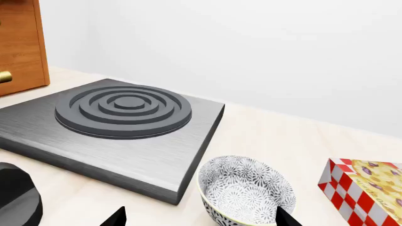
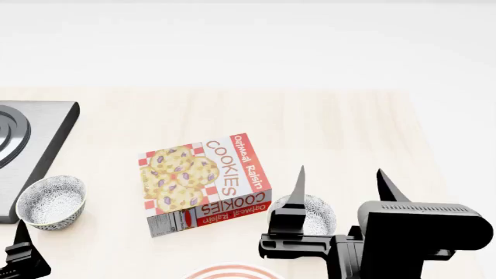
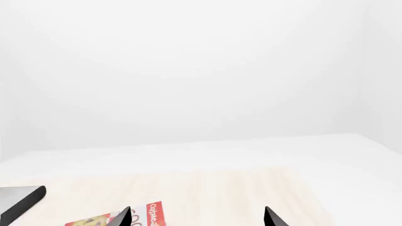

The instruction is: Pick the akita bowl next to the plate and place it on the plate.

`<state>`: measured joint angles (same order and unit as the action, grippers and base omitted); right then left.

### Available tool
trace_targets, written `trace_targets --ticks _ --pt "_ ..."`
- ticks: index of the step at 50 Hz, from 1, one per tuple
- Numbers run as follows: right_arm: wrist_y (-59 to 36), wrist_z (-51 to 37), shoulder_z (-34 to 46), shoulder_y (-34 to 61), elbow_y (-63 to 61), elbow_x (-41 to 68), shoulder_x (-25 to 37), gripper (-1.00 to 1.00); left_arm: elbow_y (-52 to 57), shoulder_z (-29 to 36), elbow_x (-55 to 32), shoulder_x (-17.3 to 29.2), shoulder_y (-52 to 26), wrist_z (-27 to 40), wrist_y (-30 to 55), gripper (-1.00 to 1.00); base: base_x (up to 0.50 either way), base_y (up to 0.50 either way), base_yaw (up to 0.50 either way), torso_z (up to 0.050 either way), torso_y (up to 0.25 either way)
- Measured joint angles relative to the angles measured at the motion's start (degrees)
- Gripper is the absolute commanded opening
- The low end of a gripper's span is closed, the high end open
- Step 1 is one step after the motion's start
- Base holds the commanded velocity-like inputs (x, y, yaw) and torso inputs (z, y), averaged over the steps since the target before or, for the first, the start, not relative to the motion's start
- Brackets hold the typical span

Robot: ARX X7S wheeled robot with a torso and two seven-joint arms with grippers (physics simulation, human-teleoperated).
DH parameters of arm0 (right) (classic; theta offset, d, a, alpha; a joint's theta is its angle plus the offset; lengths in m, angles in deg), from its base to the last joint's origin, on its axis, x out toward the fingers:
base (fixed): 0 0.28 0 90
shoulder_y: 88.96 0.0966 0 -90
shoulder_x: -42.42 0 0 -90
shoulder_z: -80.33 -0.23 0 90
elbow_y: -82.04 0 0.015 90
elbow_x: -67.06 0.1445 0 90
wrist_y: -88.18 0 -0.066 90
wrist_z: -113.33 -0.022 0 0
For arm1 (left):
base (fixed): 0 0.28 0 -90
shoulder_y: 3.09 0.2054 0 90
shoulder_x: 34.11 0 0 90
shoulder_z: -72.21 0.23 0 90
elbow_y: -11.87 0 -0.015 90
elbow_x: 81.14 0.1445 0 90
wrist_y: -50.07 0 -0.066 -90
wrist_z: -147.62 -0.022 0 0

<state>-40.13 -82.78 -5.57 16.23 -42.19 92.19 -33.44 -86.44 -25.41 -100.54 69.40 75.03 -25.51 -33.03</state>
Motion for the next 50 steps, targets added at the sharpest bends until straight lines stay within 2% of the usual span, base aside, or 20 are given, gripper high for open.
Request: trace_targets --ticks 27,50 --pt "-14.47 -2.51 2.79 14.09 17.39 0.57 0.51 1.00 -0.13 0.46 -0.54 0.35 -0.06 0.37 -0.08 1.00 0.00 0.00 0.00 0.000 0.000" --pt "-23.36 -0.04 3.56 24.94 33.40 3.26 -0.06 1.00 0.48 0.79 -0.89 0.74 0.25 1.00 0.16 1.00 0.00 0.00 0.00 0.000 0.000"
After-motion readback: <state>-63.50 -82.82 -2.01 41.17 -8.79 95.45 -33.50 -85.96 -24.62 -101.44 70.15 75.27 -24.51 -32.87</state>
